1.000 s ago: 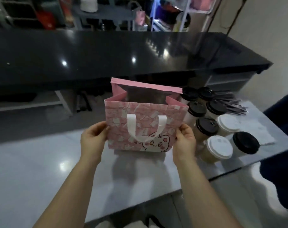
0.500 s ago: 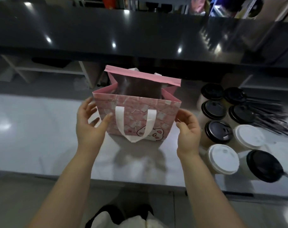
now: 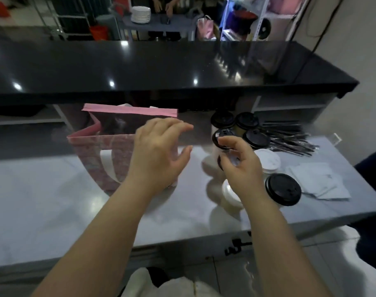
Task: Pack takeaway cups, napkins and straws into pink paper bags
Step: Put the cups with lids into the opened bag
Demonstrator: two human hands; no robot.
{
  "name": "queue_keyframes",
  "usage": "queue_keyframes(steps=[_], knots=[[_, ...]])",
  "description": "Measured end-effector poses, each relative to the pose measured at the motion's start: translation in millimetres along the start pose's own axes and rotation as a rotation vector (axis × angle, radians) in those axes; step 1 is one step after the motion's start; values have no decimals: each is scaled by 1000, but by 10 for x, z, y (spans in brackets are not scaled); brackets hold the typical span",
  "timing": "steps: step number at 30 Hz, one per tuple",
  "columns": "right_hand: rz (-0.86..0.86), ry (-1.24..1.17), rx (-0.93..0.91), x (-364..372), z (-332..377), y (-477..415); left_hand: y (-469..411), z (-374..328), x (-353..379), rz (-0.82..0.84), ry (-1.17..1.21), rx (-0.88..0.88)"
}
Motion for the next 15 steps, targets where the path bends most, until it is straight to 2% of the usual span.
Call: queue_keyframes(steps=[5,9,12,15], knots=[[-8,250,-1,-475,-70,148,49,-371,480,227,-25,67],[212,641,199,-578,-284,365,192,-462,849,486,-105,47],[312,862,265,-455,-445,531,315,-481,1023,609,-168,45],[240,901,233,-338,-539,597,408,-476,1111,644,-212,65]])
Point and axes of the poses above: each hand's wrist, its own y-axis away from the middle knuckle, its own x-axis out of the palm, z = x × y, the point moved 1 cm from there along -y, towards the middle knuckle, and after that the axes turned 5 degrees about -y, right-handed, at the moved point
